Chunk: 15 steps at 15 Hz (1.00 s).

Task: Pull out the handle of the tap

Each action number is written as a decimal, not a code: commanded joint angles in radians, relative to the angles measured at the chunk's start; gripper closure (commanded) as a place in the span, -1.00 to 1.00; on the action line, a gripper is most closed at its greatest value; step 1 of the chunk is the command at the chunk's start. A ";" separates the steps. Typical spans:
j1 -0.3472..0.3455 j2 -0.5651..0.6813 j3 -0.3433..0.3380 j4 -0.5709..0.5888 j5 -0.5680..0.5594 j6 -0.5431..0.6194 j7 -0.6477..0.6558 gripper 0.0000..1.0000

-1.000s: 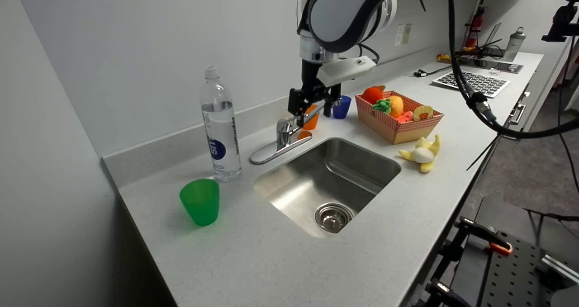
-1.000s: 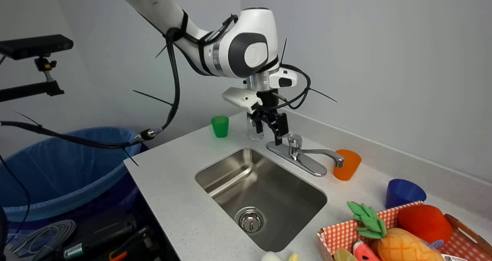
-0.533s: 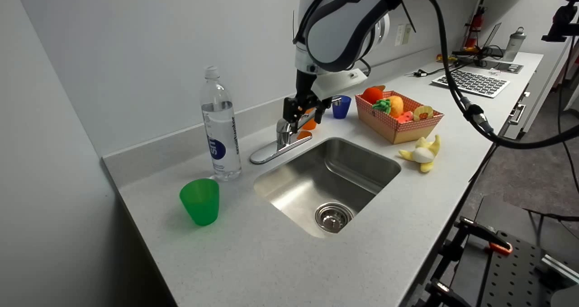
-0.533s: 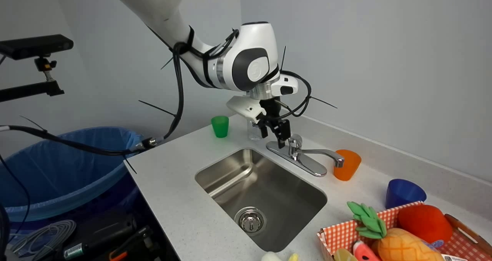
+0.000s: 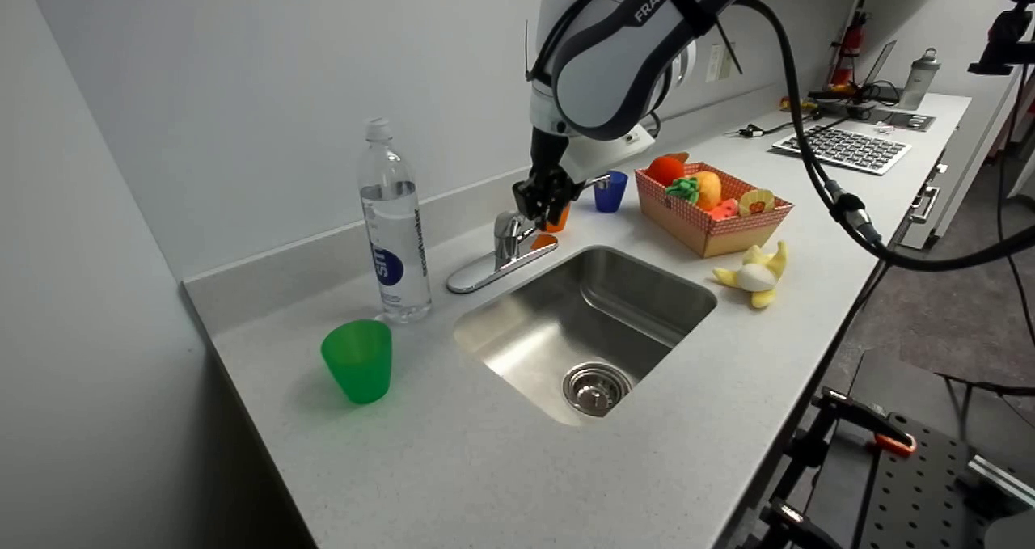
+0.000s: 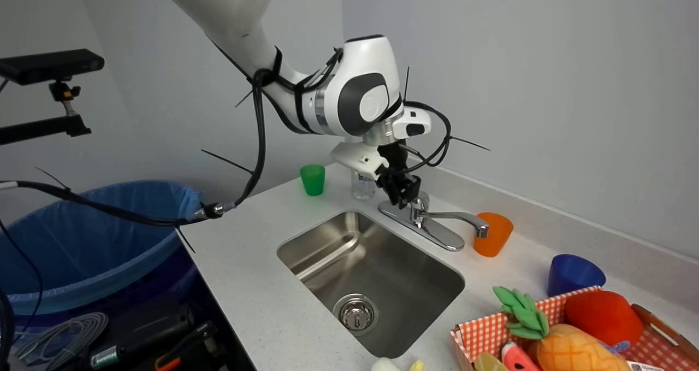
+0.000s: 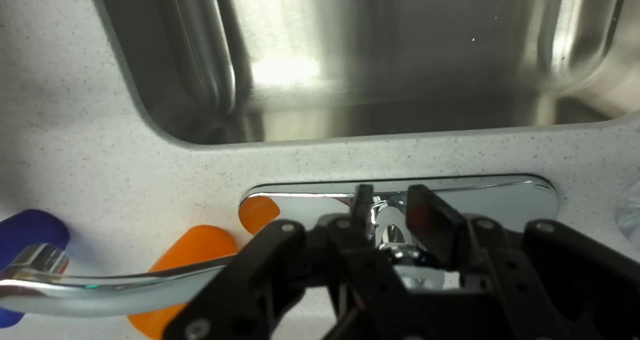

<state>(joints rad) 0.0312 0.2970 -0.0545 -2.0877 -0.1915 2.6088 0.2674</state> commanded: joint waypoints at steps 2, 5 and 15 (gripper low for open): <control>0.032 0.029 -0.034 0.031 -0.040 0.056 0.031 1.00; 0.038 0.028 -0.040 0.045 -0.033 0.076 0.036 0.95; 0.032 0.009 -0.033 0.126 0.000 0.087 0.024 0.95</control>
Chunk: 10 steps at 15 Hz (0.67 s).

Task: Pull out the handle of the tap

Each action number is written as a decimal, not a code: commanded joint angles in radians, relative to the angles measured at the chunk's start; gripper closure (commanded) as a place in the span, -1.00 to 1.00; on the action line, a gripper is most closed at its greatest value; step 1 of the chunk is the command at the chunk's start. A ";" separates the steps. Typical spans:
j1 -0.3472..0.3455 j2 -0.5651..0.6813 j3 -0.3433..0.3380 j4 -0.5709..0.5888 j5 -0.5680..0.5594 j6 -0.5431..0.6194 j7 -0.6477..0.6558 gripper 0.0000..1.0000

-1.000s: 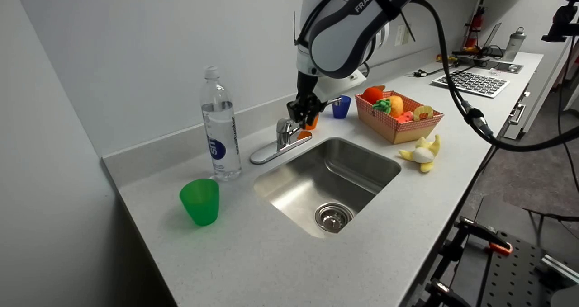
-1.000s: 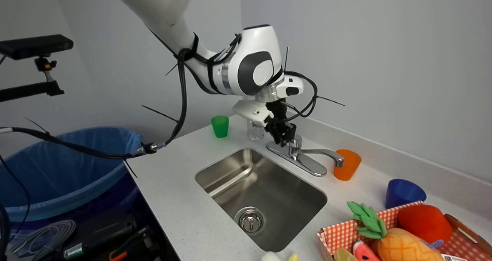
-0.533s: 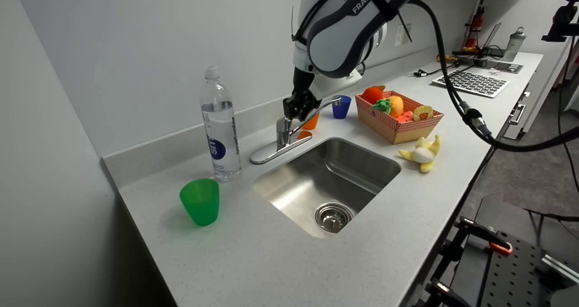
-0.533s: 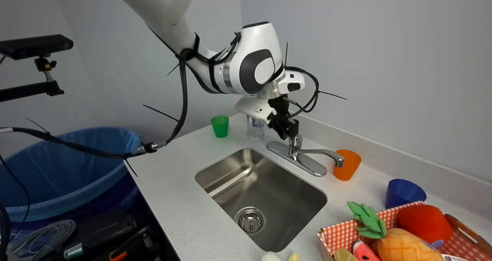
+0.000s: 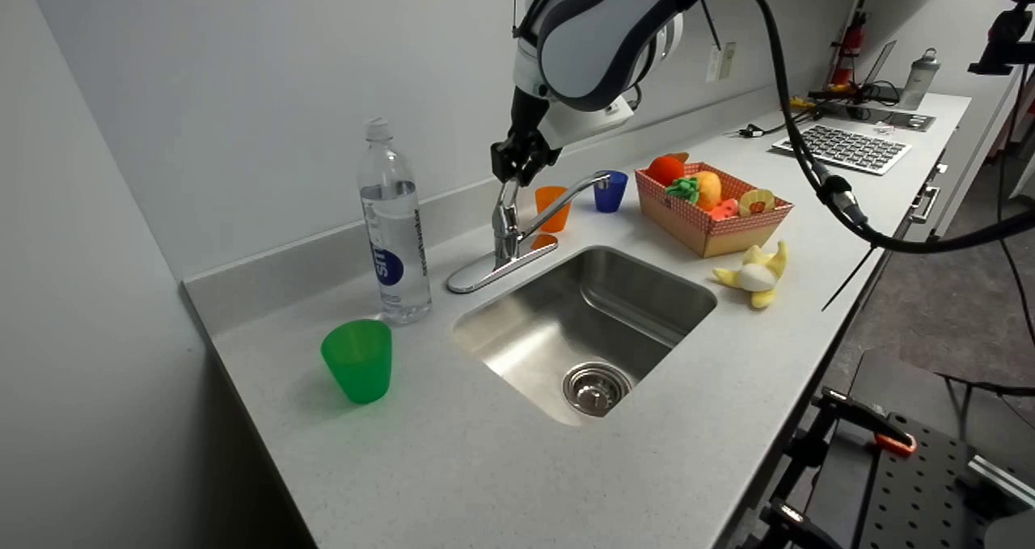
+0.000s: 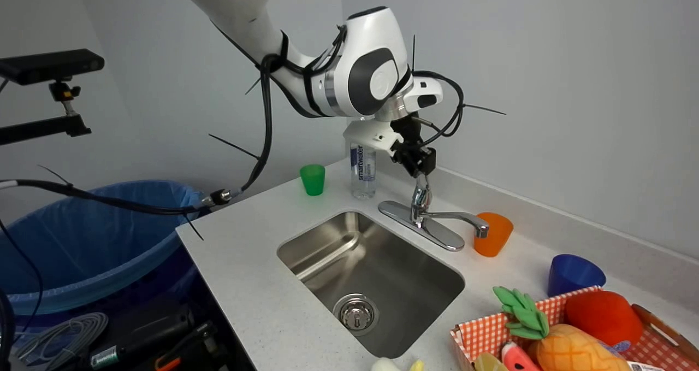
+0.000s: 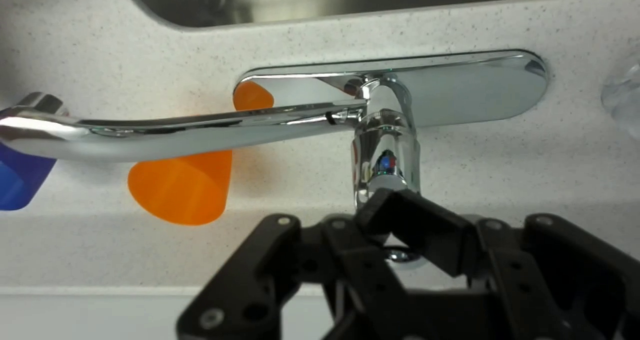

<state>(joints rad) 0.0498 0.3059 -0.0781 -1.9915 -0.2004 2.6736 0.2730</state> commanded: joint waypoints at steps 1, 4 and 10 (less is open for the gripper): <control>0.012 -0.002 -0.007 0.028 0.013 0.022 0.016 0.95; 0.009 -0.013 0.002 0.027 0.033 0.020 0.005 0.95; -0.001 -0.050 0.048 0.013 0.081 -0.081 -0.072 0.95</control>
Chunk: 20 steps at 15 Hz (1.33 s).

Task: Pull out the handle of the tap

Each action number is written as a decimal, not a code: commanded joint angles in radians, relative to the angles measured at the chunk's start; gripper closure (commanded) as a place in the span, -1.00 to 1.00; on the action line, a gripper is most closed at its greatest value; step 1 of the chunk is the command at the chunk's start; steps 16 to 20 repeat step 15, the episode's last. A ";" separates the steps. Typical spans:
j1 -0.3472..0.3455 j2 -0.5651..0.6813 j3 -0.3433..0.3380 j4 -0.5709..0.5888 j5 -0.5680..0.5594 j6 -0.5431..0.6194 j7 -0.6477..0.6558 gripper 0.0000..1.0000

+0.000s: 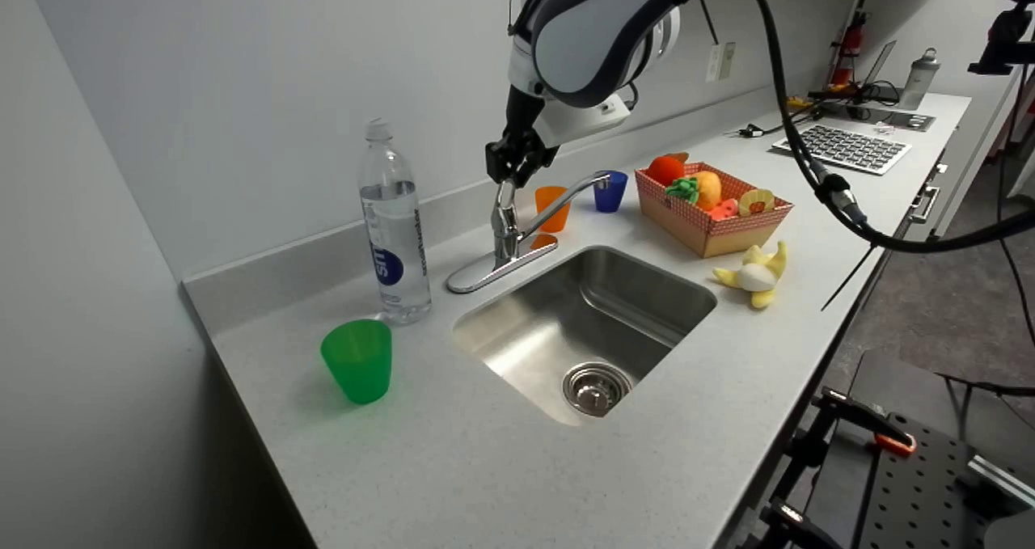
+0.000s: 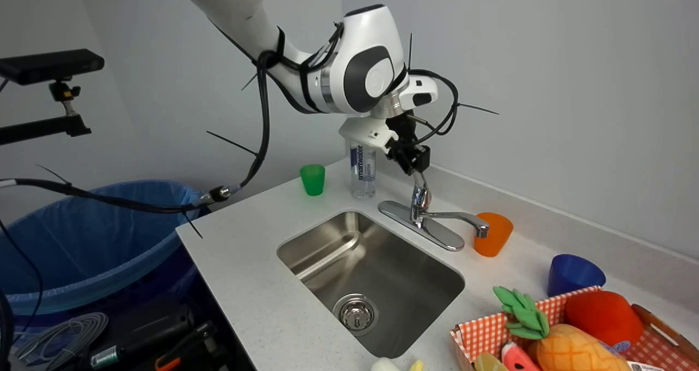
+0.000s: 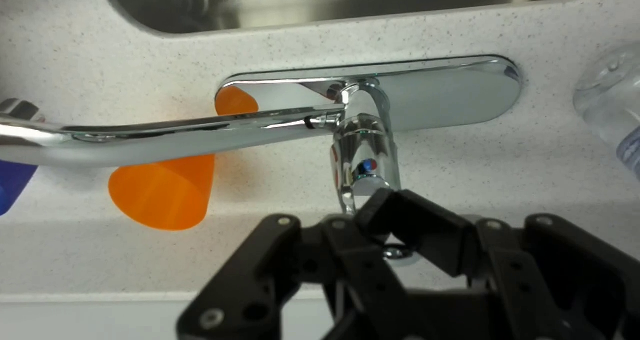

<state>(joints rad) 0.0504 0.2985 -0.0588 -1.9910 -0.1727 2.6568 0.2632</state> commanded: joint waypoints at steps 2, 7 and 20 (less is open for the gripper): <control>-0.005 -0.064 0.054 0.007 0.086 -0.097 -0.110 0.95; -0.006 -0.114 0.095 0.019 0.149 -0.168 -0.192 0.95; 0.001 -0.129 0.089 0.037 0.124 -0.211 -0.168 0.26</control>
